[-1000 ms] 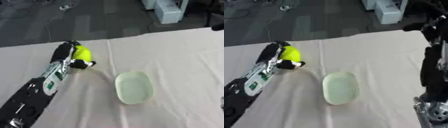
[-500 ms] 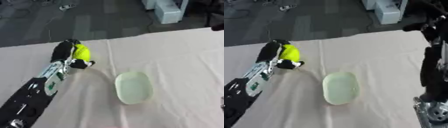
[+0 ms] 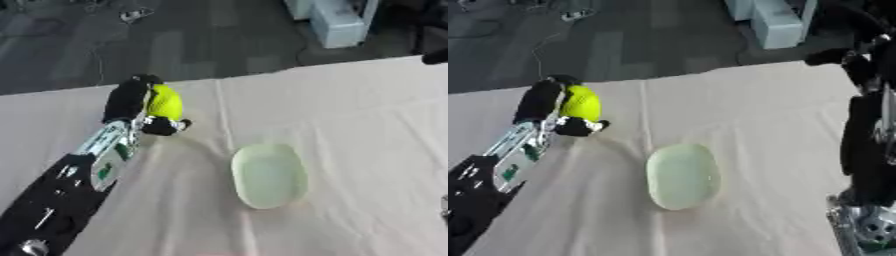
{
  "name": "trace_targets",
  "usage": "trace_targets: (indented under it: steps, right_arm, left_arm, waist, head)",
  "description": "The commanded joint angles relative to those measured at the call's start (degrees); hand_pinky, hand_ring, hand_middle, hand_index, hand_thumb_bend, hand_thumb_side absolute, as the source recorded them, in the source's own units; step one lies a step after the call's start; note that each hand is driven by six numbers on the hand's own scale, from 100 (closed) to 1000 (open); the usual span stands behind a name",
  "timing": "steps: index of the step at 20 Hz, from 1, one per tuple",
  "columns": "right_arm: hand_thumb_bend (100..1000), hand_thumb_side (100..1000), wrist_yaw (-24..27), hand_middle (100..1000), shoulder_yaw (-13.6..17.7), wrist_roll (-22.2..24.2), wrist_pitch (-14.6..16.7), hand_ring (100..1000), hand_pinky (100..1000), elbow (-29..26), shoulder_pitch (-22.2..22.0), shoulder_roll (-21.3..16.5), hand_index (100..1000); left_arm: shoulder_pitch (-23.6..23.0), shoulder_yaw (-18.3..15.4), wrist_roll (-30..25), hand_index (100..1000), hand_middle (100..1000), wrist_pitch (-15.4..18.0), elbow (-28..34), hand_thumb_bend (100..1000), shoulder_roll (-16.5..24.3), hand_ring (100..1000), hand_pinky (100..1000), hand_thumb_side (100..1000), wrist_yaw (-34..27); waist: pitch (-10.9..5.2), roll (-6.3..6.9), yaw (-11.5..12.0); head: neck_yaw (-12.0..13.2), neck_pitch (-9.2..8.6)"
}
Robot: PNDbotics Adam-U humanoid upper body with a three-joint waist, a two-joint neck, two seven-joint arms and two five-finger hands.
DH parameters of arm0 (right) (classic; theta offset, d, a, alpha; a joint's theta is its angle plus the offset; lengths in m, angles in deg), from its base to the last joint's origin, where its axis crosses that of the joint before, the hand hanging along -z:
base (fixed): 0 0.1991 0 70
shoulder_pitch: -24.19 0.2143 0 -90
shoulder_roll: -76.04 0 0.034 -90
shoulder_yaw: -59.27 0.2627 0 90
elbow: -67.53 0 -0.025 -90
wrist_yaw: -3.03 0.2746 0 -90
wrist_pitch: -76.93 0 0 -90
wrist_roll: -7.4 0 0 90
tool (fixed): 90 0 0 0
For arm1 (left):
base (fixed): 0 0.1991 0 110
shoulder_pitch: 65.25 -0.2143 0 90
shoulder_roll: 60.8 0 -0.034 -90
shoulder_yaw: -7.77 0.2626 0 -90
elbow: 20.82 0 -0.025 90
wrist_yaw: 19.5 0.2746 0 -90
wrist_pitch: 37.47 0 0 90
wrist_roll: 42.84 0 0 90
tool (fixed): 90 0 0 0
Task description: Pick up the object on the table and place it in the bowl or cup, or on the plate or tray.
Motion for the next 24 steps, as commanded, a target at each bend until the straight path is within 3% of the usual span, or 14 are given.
trace_targets:
  steps: [1, 9, 24]
  right_arm:
    - [100, 1000, 0.2, 893, 0.4, 0.0, -0.2, 836, 567, -0.8, 0.5, -0.2, 932]
    - [100, 1000, 0.3, 894, 0.4, 0.1, -0.3, 837, 569, -0.8, 0.5, -0.2, 932]
    - [100, 999, -0.2, 893, 0.9, 0.0, -1.2, 837, 568, -0.8, -0.2, -0.5, 933]
  left_arm:
    - [1.3, 0.2, 0.5, 199, 336, -0.1, 2.1, 310, 1.3, 100, 100, 100, 0.0]
    - [1.3, 1.5, -0.7, 196, 329, -0.3, 7.5, 336, 2.2, 100, 100, 100, -2.5]
    - [-2.1, 6.1, -9.6, 201, 318, -5.1, 34.0, 280, 9.2, 100, 100, 100, -14.8]
  waist:
    - [-1.66, -0.09, 0.1]
    - [-2.15, -0.15, 0.4]
    - [-3.23, 0.22, 0.2]
  head:
    - [-0.1, -0.58]
    - [-0.1, -0.73]
    - [-1.3, -0.56]
